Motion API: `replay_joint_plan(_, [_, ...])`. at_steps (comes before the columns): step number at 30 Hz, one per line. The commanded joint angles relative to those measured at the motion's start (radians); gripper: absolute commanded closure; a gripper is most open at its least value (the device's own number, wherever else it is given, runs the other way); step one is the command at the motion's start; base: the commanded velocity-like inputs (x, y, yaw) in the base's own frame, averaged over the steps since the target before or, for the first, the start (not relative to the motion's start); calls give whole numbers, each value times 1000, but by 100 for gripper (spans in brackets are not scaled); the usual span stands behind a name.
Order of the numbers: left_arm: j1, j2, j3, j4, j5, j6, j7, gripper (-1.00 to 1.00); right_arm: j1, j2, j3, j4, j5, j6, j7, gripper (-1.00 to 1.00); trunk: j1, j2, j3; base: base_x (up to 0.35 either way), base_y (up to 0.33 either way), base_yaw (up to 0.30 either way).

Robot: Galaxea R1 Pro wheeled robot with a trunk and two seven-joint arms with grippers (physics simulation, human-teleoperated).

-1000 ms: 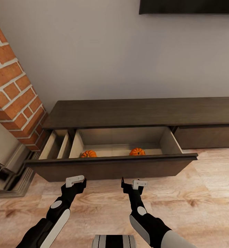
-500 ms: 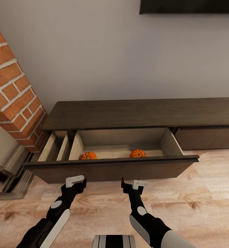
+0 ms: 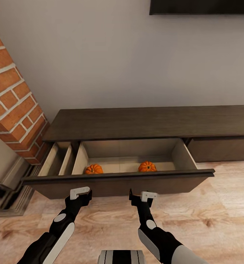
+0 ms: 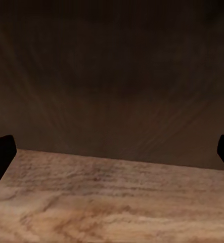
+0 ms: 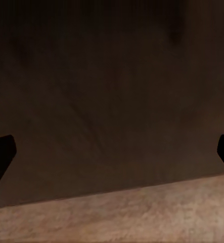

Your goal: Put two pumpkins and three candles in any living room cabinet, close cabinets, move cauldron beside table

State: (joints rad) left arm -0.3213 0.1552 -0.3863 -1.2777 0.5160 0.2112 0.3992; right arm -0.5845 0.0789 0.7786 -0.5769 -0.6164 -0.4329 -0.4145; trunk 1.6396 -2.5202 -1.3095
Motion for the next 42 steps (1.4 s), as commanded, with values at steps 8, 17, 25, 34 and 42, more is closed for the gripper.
replay_joint_plan(8, [-1,1,-2,-2,7,2,9,-100,-1,-1,8,0,-10,-7,-6,-100,0,0,-1,63,0,0])
replay_joint_plan(17, [-1,1,-2,-2,7,2,9,-100,-1,-1,7,0,-10,-7,-6,-100,0,0,-1,67,0,0])
replay_joint_plan(25, [-1,1,-2,-2,7,2,9,-100,-1,-1,8,0,-11,-7,-7,-100,0,0,-1,46,0,0])
replay_joint_plan(34, [1,1,-5,-2,7,-5,7,-100,-1,-1,7,0,-10,-7,-7,-100,0,0,-1,1,0,0])
replay_joint_plan(42, [2,28,-10,-7,8,-30,4,-100,-1,-1,6,0,-9,-7,-7,-100,0,0,-1,0,0,0])
